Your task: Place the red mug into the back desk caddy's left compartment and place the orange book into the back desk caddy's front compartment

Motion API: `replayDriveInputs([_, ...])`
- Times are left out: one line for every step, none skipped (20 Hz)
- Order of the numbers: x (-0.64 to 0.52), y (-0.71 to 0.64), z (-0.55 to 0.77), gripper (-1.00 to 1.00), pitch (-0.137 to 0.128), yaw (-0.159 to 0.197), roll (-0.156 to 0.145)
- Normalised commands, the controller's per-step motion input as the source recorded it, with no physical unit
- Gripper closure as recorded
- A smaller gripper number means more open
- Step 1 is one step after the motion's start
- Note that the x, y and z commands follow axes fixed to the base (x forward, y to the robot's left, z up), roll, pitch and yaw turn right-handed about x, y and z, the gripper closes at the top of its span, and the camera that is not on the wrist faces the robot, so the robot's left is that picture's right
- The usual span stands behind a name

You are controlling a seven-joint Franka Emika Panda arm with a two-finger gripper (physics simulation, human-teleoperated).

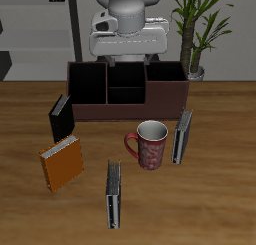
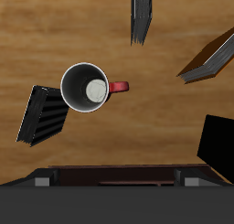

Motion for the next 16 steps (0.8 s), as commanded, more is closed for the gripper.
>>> replayDriveInputs([0.05, 0.19, -0.10, -1.00, -0.066, 0.257, 0.032])
replayDriveInputs([0.16, 0.04, -0.02, -1.00, -0.056, -0.032, -0.125])
replayDriveInputs([0.25, 0.18, -0.15, -1.00, 0.064, 0.034, 0.065])
replayDriveInputs([0.27, 0.01, -0.01, -1.00, -0.008, -0.091, -0.014])
replayDriveInputs([0.18, 0.07, -0.04, -1.00, -0.047, 0.000, -0.051])
replayDriveInputs([0.42, 0.12, -0.03, -1.00, -0.076, 0.031, -0.037])
replayDriveInputs([0.38, 0.01, -0.15, -1.00, 0.051, -0.154, -0.047])
replayDriveInputs([0.19, 0.12, -0.16, -1.00, 0.045, -0.059, 0.031])
replayDriveInputs([0.17, 0.09, -0.10, -1.00, -0.041, -0.010, 0.004])
replayDriveInputs([0.26, 0.10, -0.19, -1.00, -0.082, -0.028, -0.084])
replayDriveInputs([0.13, 0.15, -0.18, -1.00, -0.117, 0.101, -0.067])
replayDriveInputs([-0.07, -0.08, 0.02, -1.00, 0.000, 0.000, 0.000])
replayDriveInputs([0.31, 0.17, -0.30, -1.00, -0.150, -0.176, -0.015])
replayDriveInputs([0.14, 0.02, -0.11, -1.00, 0.015, 0.097, -0.056])
replayDriveInputs([0.31, 0.06, -0.27, -1.00, -0.003, -0.070, -0.013])
replayDriveInputs([0.40, -0.02, -0.34, -1.00, 0.000, -0.183, -0.059])
